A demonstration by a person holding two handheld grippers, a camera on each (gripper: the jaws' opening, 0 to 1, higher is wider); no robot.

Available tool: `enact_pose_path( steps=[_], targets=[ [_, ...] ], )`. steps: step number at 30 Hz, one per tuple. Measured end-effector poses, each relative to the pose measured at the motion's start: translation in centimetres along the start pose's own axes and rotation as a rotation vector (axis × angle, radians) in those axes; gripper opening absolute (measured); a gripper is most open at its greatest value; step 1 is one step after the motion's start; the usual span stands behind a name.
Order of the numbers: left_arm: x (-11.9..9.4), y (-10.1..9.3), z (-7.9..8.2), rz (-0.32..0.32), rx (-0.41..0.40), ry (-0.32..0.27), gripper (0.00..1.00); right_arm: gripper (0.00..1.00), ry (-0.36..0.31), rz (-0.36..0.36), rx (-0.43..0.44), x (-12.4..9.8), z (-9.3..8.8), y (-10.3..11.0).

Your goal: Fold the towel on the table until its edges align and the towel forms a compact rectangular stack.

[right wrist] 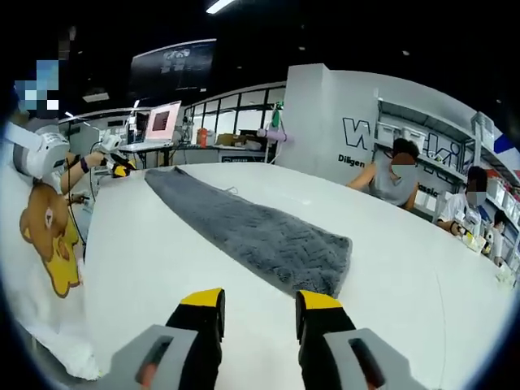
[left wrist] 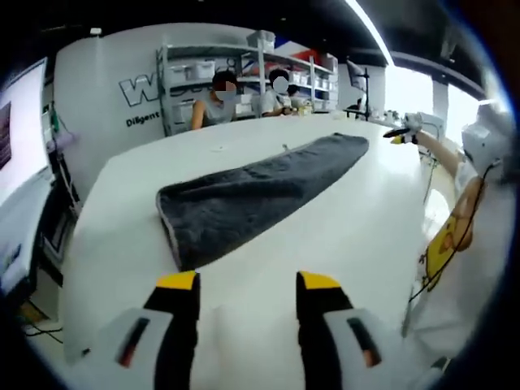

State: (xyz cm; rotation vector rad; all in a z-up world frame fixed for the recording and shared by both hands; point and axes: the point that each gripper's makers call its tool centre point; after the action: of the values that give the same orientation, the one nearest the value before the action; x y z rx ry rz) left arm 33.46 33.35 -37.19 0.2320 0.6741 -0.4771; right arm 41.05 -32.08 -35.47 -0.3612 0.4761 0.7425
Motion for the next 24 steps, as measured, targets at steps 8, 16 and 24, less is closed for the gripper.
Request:
enact_pose_path(
  steps=[8, 16, 24],
  targets=[
    [-0.6, -3.7, -0.4, -0.007, -0.031, -0.066, 0.61, 0.49, -0.039, -0.032, -0.016, 0.4, 0.2, 3.0],
    [-0.5, -4.7, -0.9, 0.035, -0.059, -0.124, 0.76, 0.60, -0.039, -0.036, 0.024, 0.0, -0.7, 5.0],
    [-0.1, -5.9, -1.2, 0.046, -0.085, -0.158, 0.87, 0.69, -0.075, -0.065, 0.072, -1.0, -0.9, 5.6]
  ],
)
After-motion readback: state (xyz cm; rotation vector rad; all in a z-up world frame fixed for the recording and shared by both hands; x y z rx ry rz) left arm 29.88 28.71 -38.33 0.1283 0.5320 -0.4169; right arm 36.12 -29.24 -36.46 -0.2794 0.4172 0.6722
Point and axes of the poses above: the point that each gripper's makers call its tool centre point, and the gripper's own axes: x roughly forward along the fingers, y roughly to its left, z roughly out of its top, and after that the axes turned 9 degrees about y, right-handed
